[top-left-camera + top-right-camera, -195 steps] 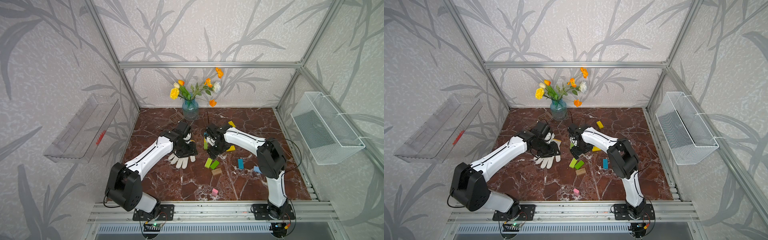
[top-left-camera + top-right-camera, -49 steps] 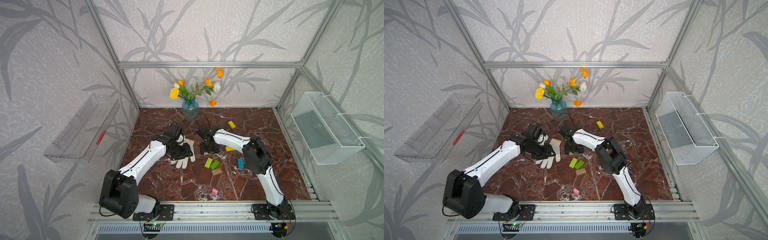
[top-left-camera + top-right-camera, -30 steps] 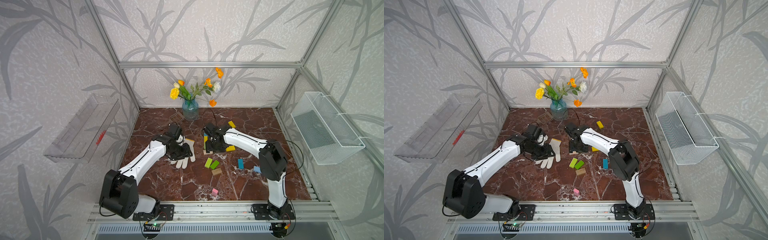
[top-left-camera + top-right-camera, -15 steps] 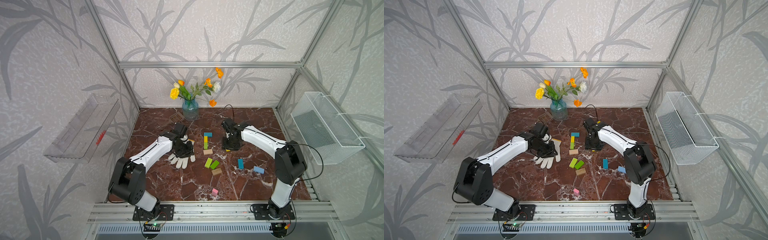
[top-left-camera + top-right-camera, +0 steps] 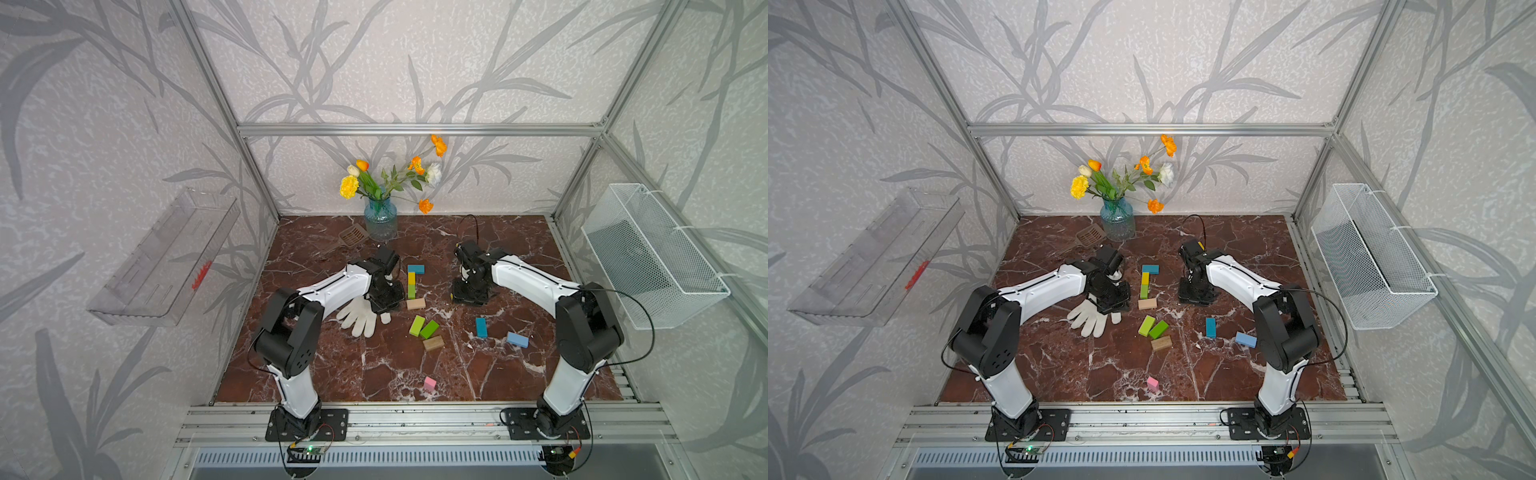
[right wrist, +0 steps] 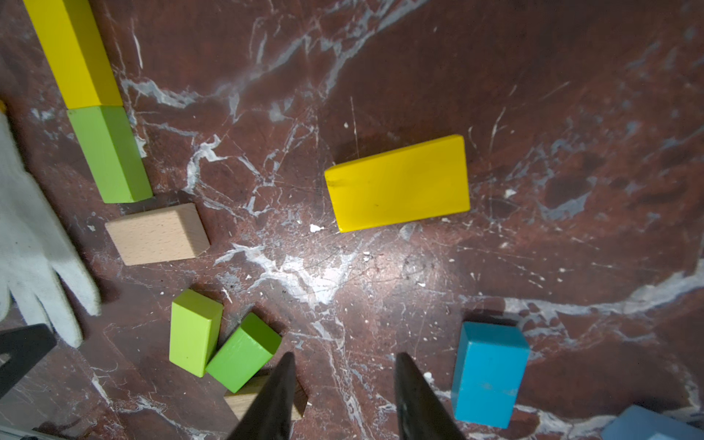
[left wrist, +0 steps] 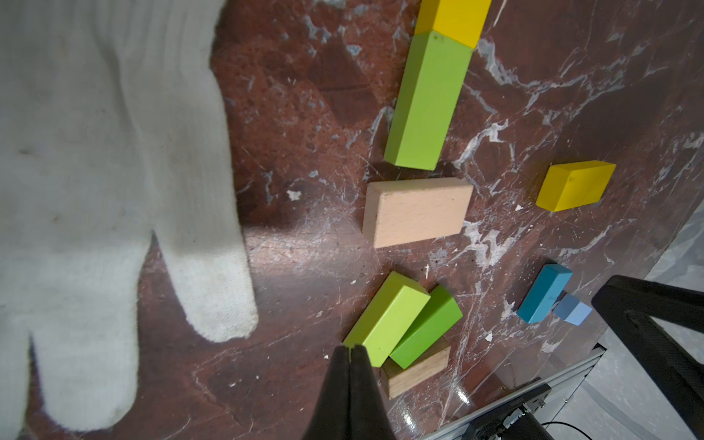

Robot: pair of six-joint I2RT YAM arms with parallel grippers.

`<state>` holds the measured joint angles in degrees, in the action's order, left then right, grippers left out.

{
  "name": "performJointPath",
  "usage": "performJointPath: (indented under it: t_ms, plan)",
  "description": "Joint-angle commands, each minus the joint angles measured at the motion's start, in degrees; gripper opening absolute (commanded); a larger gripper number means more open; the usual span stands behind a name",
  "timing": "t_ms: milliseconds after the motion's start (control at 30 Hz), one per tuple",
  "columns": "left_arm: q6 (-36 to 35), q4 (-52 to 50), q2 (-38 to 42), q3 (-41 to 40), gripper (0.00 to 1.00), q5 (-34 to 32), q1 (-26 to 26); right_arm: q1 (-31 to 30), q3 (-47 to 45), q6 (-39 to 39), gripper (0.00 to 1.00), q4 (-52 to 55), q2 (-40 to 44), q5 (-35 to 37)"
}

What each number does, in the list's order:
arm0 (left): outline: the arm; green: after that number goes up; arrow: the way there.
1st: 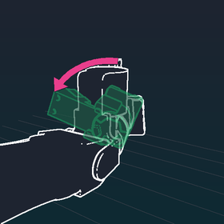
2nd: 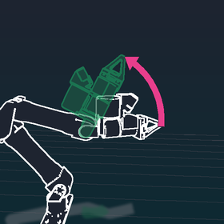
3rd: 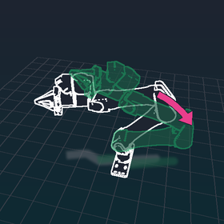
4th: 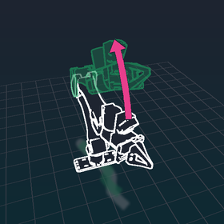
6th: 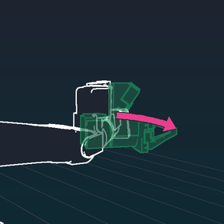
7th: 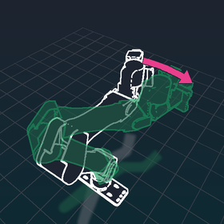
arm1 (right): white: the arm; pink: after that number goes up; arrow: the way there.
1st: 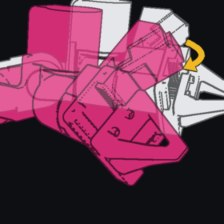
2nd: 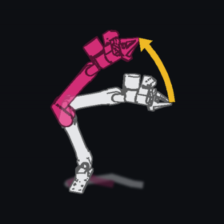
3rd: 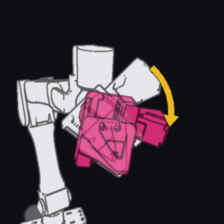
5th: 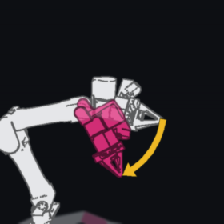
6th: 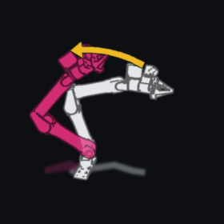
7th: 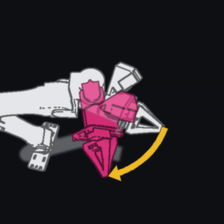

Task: Assemble the letter c with building blocks
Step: Adjust the building block at the center of the board.

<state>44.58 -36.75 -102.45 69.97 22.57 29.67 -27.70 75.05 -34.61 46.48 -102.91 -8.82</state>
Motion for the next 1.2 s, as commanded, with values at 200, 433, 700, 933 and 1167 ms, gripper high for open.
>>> performJointPath:
  t_ms: [200, 433, 700, 933, 1167]
  plan:
    - [3.1, 3.4, -4.4, 2.3, 0.00, 0.5, 2.7, 1.2, -2.0, 0.8, 0.43, -0.9, 2.3, -1.7]
    - [3.5, 4.2, -6.6, 3.6, 0.00, 0.2, 3.4, 2.1, -3.2, 0.4, 0.43, -1.6, 3.4, -2.1]
    - [3.5, 4.1, -9.4, 5.0, 0.00, -0.9, 3.5, 2.2, -4.1, -0.2, 0.43, -2.1, 4.3, -2.5]
    - [3.9, 4.6, -10.2, 4.7, 0.00, -1.4, 3.4, 2.5, -4.2, -0.5, 0.43, -2.2, 4.7, -2.8]
    - [3.8, 4.9, -11.4, 5.4, 0.00, -1.5, 3.3, 2.5, -4.4, -0.4, 0.43, -2.2, 4.7, -2.8]
